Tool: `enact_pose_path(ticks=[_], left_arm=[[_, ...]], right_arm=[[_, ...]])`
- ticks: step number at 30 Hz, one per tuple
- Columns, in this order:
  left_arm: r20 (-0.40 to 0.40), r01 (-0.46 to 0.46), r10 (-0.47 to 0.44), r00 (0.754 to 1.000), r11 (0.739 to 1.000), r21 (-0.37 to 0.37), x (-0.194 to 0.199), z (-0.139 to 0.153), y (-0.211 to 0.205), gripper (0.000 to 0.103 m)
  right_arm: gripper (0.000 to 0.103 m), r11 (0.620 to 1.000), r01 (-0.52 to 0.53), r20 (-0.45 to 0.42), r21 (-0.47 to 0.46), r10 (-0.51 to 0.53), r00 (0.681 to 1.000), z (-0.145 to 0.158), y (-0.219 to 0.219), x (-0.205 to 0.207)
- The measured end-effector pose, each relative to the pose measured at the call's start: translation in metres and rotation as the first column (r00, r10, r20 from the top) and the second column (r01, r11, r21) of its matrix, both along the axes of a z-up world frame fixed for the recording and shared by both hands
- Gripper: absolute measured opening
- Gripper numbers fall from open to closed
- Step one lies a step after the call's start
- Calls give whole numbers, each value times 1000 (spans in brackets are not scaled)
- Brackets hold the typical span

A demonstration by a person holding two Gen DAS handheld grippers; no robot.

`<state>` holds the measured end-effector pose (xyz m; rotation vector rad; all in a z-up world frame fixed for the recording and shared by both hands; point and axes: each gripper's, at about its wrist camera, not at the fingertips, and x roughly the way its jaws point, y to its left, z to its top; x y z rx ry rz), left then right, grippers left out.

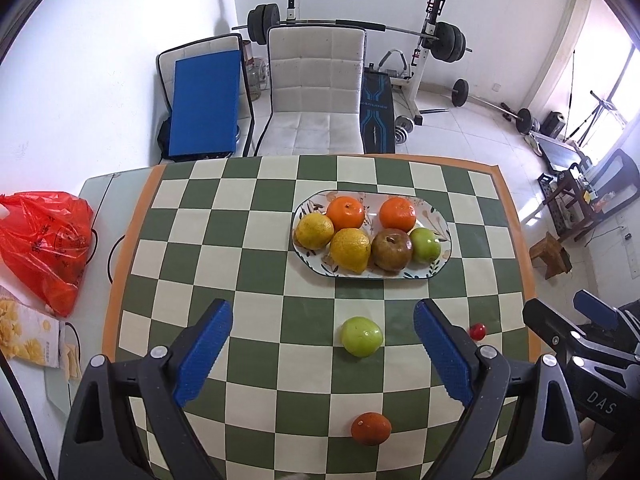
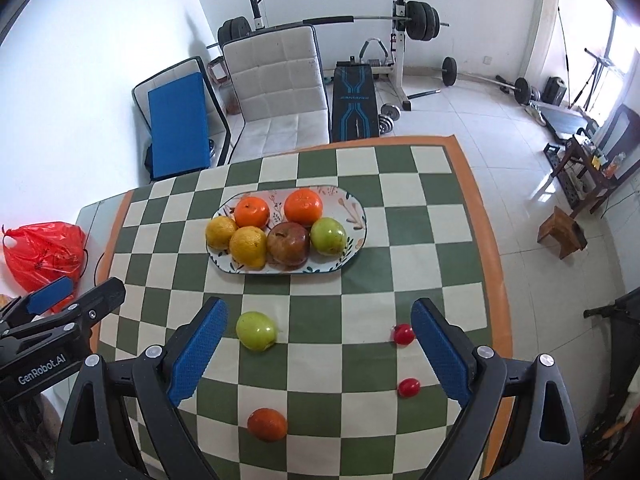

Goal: Organize fruits
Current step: 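Lift both tools away from the plate, then grasp the dark orange with the right tool while the left tool grasps the green apple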

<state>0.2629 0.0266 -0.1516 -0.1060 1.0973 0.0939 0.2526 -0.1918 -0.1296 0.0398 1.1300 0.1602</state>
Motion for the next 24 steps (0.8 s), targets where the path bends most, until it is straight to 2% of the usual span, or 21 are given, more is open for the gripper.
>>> enact_pose_path(ticks=[2,4,7,10,13,16,19,20,21,24], left_arm=[[-28,-11,11,1000,1000,3,-2,-9,3,94],[-74,-23,24,997,1000,21,-5,-24,6,99],[-158,-39,50,986,997,70,-12,-55,14,99],[-252,-54,81,964,992,110,-26,-95,23,99],[-367,-77,111,924,991,105,-43,-140,35,99],[-444,-107,136,885,990,90,-58,-169,45,99],[-483,-127,151,862,989,81,-66,-185,50,99],[-488,-131,153,859,988,79,-67,-187,50,99],[-492,-134,154,857,988,77,-67,-188,50,99],[-490,-136,151,858,988,67,-61,-186,46,99]], right_arm=[[95,1000,-3,-47,22,4,999,-13,2,-2],[95,998,-18,-128,67,27,991,-36,7,-5],[95,993,-50,-282,107,79,956,-89,23,-14],[95,985,-85,-454,151,145,879,-152,44,-30],[95,980,-104,-569,170,184,802,-205,63,-50],[92,979,-114,-614,168,195,765,-234,74,-61],[76,978,-122,-643,168,202,739,-256,81,-66],[64,977,-128,-646,168,207,734,-260,83,-66],[60,977,-144,-646,158,212,733,-263,85,-67],[60,975,-163,-616,154,224,756,-259,84,-65]])
